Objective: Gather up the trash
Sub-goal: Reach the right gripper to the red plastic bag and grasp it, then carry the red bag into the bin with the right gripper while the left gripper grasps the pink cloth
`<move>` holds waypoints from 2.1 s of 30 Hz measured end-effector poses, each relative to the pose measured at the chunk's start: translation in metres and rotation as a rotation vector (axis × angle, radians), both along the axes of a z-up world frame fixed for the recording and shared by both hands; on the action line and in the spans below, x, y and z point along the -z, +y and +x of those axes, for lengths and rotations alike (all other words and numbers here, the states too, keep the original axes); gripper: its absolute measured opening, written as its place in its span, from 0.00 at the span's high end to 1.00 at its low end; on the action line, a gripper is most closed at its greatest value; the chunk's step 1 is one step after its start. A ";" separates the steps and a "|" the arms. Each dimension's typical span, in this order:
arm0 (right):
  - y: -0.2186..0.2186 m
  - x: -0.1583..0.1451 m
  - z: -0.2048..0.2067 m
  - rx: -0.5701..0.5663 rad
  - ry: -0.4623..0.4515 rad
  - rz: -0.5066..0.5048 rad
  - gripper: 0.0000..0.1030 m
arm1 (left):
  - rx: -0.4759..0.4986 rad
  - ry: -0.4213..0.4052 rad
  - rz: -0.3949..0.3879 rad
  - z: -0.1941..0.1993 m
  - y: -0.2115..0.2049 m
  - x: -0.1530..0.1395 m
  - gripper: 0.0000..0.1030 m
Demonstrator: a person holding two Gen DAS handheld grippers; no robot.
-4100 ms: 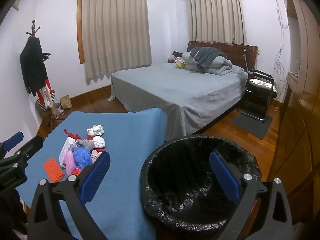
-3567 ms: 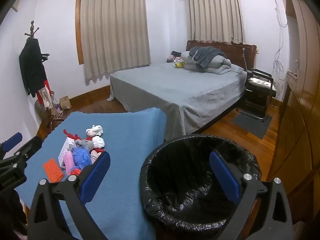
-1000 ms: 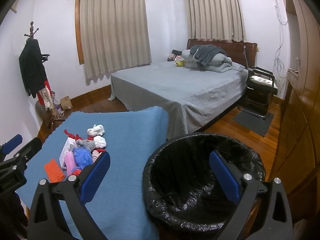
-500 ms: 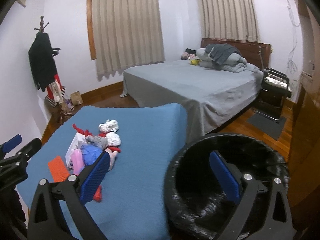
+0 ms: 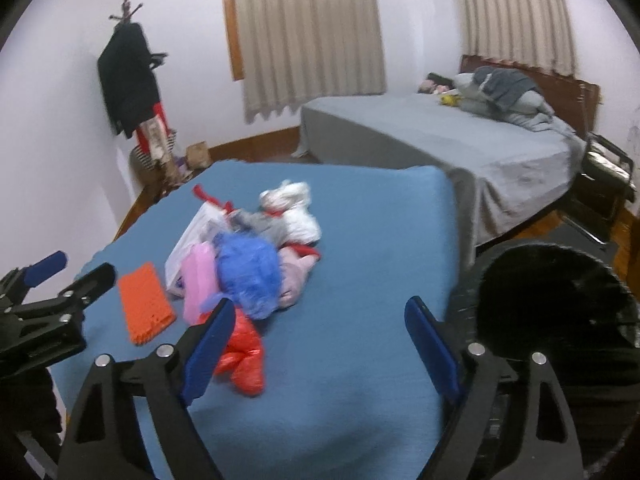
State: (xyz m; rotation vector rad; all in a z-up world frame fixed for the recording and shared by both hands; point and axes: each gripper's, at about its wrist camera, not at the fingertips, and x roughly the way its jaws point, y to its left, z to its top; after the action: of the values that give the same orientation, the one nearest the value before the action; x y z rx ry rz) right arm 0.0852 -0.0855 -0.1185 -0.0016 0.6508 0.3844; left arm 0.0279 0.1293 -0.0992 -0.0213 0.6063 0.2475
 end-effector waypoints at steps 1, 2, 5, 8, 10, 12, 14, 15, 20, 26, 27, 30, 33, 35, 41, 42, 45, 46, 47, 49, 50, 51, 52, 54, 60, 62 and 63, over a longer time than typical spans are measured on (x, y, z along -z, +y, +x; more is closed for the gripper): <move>0.006 0.003 0.000 -0.016 0.004 -0.004 0.18 | -0.005 0.007 -0.006 0.000 0.003 0.003 0.05; 0.010 0.005 -0.001 -0.032 0.008 -0.006 0.18 | -0.010 0.012 -0.010 -0.001 0.006 0.006 0.05; 0.023 0.014 -0.002 -0.064 0.021 -0.025 0.18 | -0.020 0.027 -0.026 -0.001 0.014 0.014 0.07; 0.033 0.022 -0.001 -0.082 0.046 -0.040 0.19 | -0.032 0.041 -0.033 0.000 0.019 0.020 0.08; 0.040 0.029 0.000 -0.099 0.060 -0.051 0.19 | -0.040 0.050 -0.034 -0.002 0.023 0.024 0.08; 0.046 0.037 0.001 -0.117 0.074 -0.067 0.21 | -0.049 0.057 -0.038 -0.002 0.027 0.026 0.09; 0.051 0.046 0.005 -0.132 0.092 -0.084 0.24 | -0.056 0.062 -0.044 -0.002 0.029 0.028 0.09; 0.053 0.050 0.006 -0.134 0.100 -0.087 0.25 | -0.057 0.065 -0.046 -0.003 0.030 0.029 0.09; 0.058 0.065 0.016 -0.211 0.180 -0.056 0.59 | -0.052 0.077 -0.051 -0.002 0.030 0.032 0.09; 0.044 0.056 0.011 -0.255 0.189 -0.015 0.63 | -0.026 0.083 -0.056 0.004 0.022 0.033 0.10; 0.041 0.054 0.010 -0.248 0.185 -0.015 0.63 | -0.016 0.082 -0.059 0.006 0.019 0.033 0.12; 0.026 0.046 0.011 -0.213 0.186 -0.003 0.63 | 0.016 0.087 -0.068 0.013 0.009 0.033 0.19; 0.011 0.041 0.012 -0.183 0.181 0.000 0.63 | 0.049 0.077 -0.064 0.020 -0.004 0.033 0.19; 0.001 0.039 0.012 -0.159 0.173 -0.007 0.63 | 0.069 0.075 -0.067 0.027 -0.012 0.034 0.19; -0.020 0.039 0.018 -0.105 0.175 -0.003 0.63 | 0.111 0.095 -0.073 0.049 -0.034 0.045 0.26; -0.021 0.040 0.020 -0.101 0.173 -0.003 0.63 | 0.116 0.102 -0.073 0.053 -0.037 0.049 0.27; -0.025 0.039 0.024 -0.087 0.173 0.000 0.63 | 0.115 0.127 -0.076 0.065 -0.041 0.059 0.35; -0.026 0.039 0.023 -0.085 0.171 0.001 0.63 | 0.119 0.139 -0.086 0.069 -0.042 0.062 0.41; -0.027 0.039 0.024 -0.083 0.169 0.000 0.63 | 0.125 0.150 -0.098 0.071 -0.041 0.066 0.50; -0.026 0.037 0.023 -0.083 0.163 -0.001 0.63 | 0.140 0.171 -0.133 0.074 -0.040 0.072 0.65; -0.026 0.036 0.023 -0.083 0.159 0.000 0.63 | 0.142 0.171 -0.145 0.073 -0.039 0.072 0.72; -0.027 0.035 0.022 -0.083 0.155 0.002 0.63 | 0.141 0.165 -0.148 0.072 -0.037 0.071 0.75; -0.027 0.034 0.022 -0.083 0.152 0.005 0.63 | 0.143 0.156 -0.147 0.070 -0.037 0.069 0.79; -0.028 0.030 0.022 -0.083 0.145 0.012 0.63 | 0.153 0.139 -0.146 0.065 -0.037 0.064 0.83; -0.032 0.020 0.022 -0.075 0.120 0.035 0.63 | 0.154 0.086 -0.151 0.049 -0.036 0.040 0.86; -0.035 0.015 0.021 -0.070 0.111 0.044 0.63 | 0.159 0.069 -0.152 0.045 -0.039 0.031 0.86; -0.037 0.013 0.021 -0.066 0.106 0.051 0.63 | 0.162 0.059 -0.155 0.042 -0.041 0.026 0.86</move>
State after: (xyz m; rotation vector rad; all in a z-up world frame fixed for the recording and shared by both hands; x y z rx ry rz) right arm 0.1062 -0.1222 -0.1312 0.0459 0.7464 0.4667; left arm 0.0704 0.0887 -0.1256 -0.1138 0.6816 0.0443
